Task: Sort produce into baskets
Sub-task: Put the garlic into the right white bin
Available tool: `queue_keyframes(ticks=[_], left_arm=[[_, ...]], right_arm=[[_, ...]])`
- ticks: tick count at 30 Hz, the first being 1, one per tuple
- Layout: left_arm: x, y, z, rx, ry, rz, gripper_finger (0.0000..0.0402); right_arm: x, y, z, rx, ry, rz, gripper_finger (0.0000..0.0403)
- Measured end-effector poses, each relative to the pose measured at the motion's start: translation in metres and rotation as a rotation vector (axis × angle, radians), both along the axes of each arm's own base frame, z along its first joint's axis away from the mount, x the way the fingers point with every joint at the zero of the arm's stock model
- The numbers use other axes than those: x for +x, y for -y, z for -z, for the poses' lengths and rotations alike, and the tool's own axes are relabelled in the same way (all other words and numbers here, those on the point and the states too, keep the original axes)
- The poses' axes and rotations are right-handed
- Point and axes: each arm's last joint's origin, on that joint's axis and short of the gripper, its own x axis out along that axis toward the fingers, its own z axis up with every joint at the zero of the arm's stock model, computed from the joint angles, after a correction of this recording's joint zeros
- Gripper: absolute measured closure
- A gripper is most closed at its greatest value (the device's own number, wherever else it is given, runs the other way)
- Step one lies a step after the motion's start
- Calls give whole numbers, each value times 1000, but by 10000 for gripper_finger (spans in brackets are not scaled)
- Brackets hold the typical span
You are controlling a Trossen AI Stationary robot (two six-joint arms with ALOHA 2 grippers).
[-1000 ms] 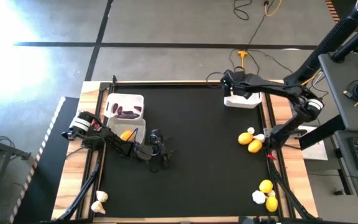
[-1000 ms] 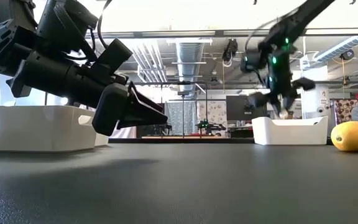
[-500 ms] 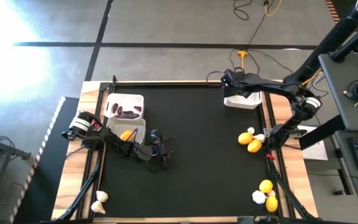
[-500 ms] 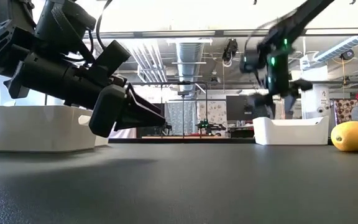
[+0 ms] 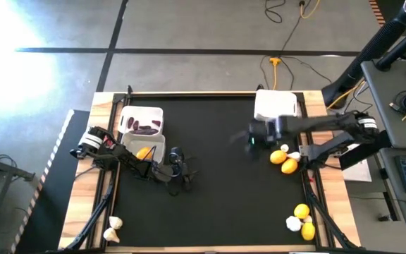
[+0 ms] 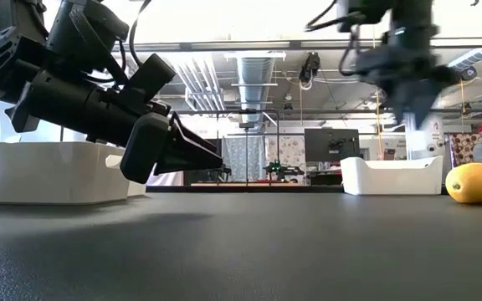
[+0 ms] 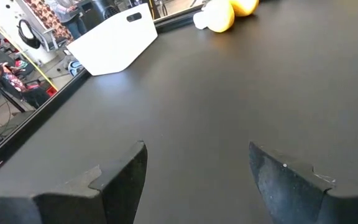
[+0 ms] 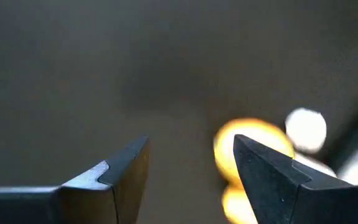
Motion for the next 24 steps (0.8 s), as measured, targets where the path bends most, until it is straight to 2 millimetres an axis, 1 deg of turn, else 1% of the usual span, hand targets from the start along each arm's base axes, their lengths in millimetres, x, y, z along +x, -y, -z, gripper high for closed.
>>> queue_keyframes(ticks=[2,4,7,9,13,18,20,24], left_arm=[[0,0,-1,-1,5,0,139],[0,0,-1,-2,10,1,139],[1,0,-2,-2,21,1,139],[3,1,-4,-1,28,7,139],[7,3,-7,-10,37,34,139],[9,3,-8,2,39,40,139],[9,3,-8,5,38,41,139],[9,3,-8,8,34,41,139]], right_arm=[[-7,-19,5,9,-120,-48,186],[-16,-30,10,-2,-270,-76,190],[-23,-35,17,-29,-456,-71,197],[-24,-34,25,-37,-507,-70,200],[-23,-27,45,-42,-572,-72,207],[-27,-10,68,26,-719,-66,211],[-27,-1,74,45,-740,-45,211],[-30,20,76,43,-733,7,211]])
